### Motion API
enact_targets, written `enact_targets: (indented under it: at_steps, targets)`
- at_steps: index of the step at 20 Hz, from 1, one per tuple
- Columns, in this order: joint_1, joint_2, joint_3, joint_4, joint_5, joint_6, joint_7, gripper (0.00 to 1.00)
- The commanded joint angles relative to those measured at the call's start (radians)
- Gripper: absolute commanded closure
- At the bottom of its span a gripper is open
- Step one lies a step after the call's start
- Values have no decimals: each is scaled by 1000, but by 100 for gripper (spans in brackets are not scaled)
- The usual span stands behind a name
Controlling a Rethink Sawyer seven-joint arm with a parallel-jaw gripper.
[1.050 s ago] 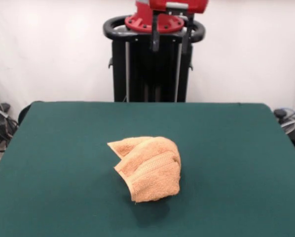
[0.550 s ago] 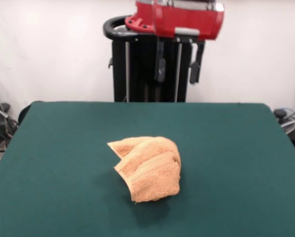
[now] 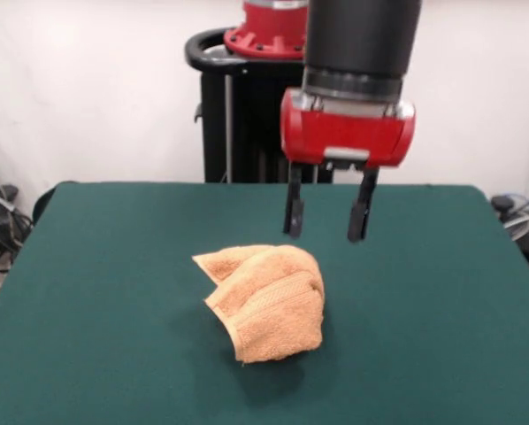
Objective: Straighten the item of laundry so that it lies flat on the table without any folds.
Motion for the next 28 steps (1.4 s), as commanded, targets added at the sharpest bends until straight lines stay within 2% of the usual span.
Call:
enact_targets:
  at_steps: [1, 7, 15, 22, 28]
  targets:
    - [-18, 19, 46, 34, -13, -5, 85, 0]
    - [-55, -129, 55, 251, 15, -25, 79, 0]
    - [-63, -212, 26, 383, 2, -40, 105, 0]
    - [-30, -217, -26, 431, -34, -22, 147, 0]
    - [-107, -158, 39, 519, -39, -138, 95, 0]
